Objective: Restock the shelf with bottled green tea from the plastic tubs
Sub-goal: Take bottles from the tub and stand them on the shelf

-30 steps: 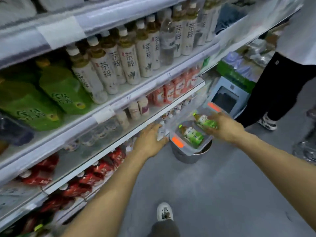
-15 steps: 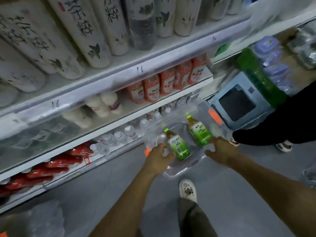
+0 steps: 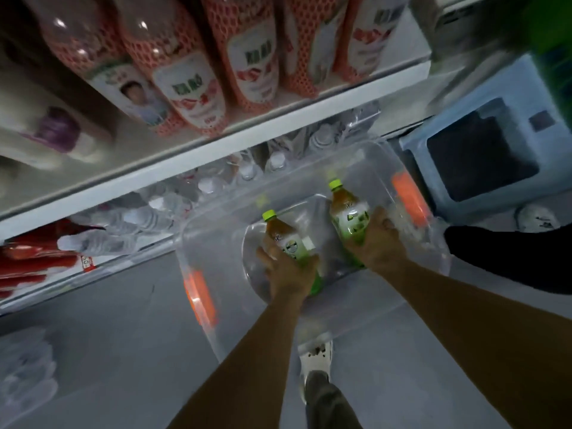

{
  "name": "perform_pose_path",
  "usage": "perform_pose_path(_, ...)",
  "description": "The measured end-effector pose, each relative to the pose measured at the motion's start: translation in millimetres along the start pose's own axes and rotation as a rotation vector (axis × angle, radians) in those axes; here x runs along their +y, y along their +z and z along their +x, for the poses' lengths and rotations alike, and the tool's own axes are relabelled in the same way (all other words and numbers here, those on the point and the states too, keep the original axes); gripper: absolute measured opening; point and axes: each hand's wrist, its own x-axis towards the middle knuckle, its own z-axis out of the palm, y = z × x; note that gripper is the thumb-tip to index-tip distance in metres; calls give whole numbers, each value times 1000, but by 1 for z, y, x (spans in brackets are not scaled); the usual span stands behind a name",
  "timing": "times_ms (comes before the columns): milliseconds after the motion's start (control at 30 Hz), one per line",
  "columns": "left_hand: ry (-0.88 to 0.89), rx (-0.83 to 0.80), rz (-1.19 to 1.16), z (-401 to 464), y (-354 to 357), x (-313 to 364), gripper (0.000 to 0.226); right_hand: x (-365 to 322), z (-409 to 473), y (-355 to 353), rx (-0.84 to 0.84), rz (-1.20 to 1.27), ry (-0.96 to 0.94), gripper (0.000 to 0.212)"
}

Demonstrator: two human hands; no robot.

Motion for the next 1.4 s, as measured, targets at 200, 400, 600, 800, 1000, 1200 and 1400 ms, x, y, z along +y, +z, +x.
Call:
perform_pose_path(200, -49, 67, 74, 29, 24, -1, 135, -5, 21, 35, 83, -164, -5, 125)
perform_pose_path(400, -27, 93, 114, 33, 20, -10, 124, -1, 29, 39, 152, -240, -24, 111)
perform_pose_path(600, -84, -30, -69, 22, -28, -21, 122, -7, 7, 15, 10, -23, -30, 97)
perform_pose_path(800, -34, -67, -279, -33, -91, -21, 120, -27, -51, -17, -85, 272, -33, 99)
perform_pose_path(1000, 40, -42, -554, -113, -180, -44, 116, -56, -142, -50, -198, 703, -23, 75)
perform_pose_path(1200, 172, -75, -762, -192, -275, -99, 80, -95, -259, -77, -285, 932, -185, 32)
perform_pose_path(1400, 353, -96, -958, -272, -376, -177, 82, -152, -397, -74, -499, 1108, -279, 49)
